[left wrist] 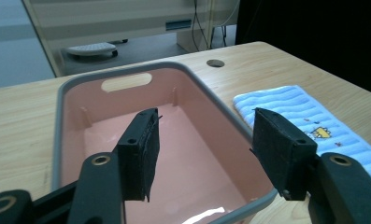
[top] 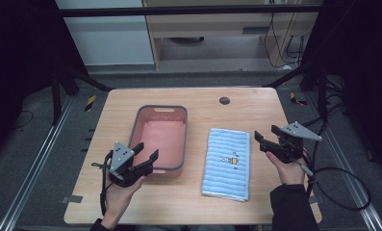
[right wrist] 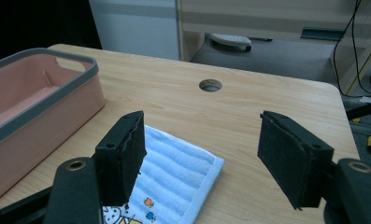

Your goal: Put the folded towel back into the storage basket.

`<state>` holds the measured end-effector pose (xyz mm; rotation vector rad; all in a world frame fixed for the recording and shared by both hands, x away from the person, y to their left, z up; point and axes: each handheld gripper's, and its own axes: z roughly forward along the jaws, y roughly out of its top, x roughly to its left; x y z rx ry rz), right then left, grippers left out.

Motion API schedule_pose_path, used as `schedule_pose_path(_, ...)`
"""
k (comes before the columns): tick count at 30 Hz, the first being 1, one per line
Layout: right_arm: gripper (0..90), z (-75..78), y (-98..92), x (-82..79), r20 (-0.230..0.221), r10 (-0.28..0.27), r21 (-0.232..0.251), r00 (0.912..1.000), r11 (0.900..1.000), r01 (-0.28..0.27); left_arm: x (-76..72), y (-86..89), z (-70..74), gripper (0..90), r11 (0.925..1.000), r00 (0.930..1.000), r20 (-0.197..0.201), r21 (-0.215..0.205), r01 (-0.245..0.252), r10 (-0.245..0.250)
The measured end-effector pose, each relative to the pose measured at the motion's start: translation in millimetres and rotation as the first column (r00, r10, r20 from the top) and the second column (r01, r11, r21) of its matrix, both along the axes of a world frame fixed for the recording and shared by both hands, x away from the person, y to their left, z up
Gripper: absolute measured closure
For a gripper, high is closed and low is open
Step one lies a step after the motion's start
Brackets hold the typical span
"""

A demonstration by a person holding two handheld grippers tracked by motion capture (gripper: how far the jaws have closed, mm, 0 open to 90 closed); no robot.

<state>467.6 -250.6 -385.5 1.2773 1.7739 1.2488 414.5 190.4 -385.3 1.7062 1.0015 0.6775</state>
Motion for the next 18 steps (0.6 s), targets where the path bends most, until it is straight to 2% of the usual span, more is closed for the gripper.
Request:
schedule_pose_path(6, 32.2, 2.9, -0.7, 4.4, -0.002, 0.004, 0.000, 1.0000, 1.000, -0.004, 2.7, -16.1, -0.8, 41.0, 0.9996, 0.9996, -0.004, 0.002, 0.030, -0.030)
schedule_pose_path(9, 33.0, 5.0, -1.1, 6.9, -0.001, 0.015, 0.017, 0.9999, 1.000, -0.015, 4.3, -25.7, -3.3, 40.9, 0.9990, 0.9991, -0.006, 0.016, 0.043, -0.043)
schedule_pose_path(18, 34.9, 9.8, -0.9, 18.0, -0.005, 0.008, 0.011, 1.0000, 1.000, -0.008, 8.3, -46.8, -9.6, 41.2, 0.9967, 0.9967, -0.021, 0.021, 0.079, -0.079)
